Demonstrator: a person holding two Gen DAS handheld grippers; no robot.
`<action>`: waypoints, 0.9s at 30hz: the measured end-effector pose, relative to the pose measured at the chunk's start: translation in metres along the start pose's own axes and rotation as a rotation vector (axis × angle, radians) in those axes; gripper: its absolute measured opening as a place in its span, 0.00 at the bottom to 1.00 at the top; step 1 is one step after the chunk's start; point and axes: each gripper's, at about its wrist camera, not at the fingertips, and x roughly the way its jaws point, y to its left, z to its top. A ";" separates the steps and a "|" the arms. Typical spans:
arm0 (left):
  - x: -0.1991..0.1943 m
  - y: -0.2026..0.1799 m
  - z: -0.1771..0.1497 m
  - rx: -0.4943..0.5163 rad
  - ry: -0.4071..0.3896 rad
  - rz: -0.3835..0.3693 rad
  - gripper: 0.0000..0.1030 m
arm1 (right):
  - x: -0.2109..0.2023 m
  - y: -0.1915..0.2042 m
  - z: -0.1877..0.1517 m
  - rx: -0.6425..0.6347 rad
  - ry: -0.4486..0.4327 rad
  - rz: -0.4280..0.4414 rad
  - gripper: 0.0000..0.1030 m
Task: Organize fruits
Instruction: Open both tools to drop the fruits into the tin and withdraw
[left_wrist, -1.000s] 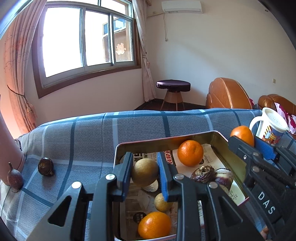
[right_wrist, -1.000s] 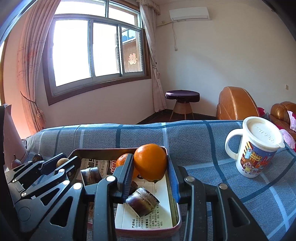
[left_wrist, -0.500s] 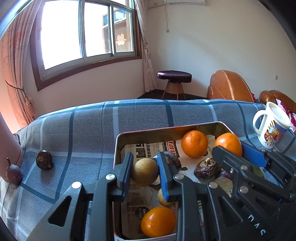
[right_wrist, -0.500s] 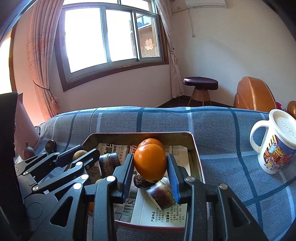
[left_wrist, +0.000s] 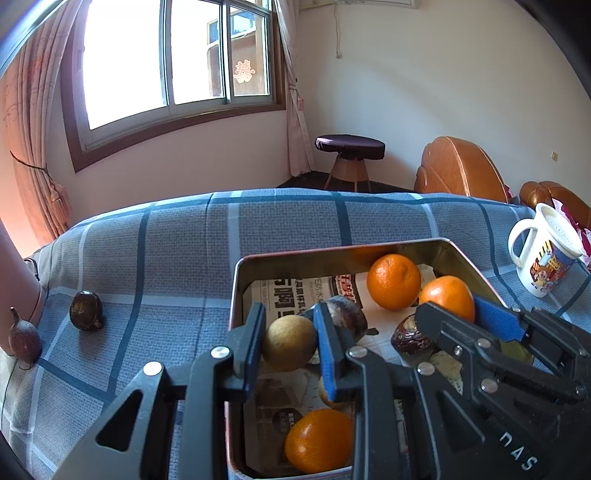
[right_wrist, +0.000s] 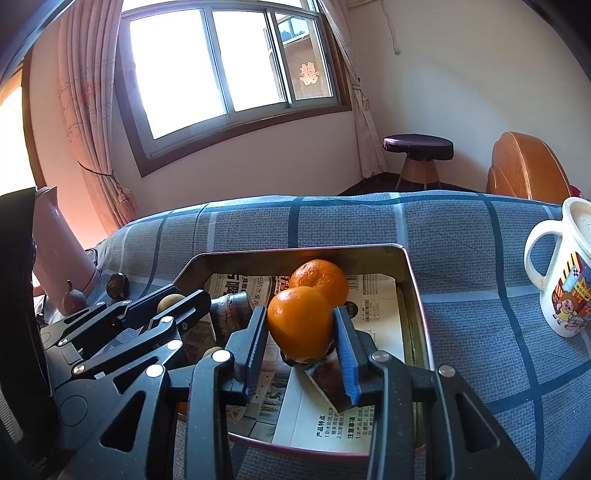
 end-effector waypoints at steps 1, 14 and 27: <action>0.000 0.000 0.000 -0.002 0.002 -0.001 0.28 | 0.000 0.000 0.000 0.003 0.002 0.006 0.38; -0.020 0.016 -0.004 -0.053 -0.079 0.055 0.83 | -0.015 -0.019 -0.001 0.120 -0.049 0.113 0.42; -0.053 0.040 -0.006 -0.086 -0.190 0.103 1.00 | -0.060 -0.025 -0.003 0.195 -0.337 0.059 0.81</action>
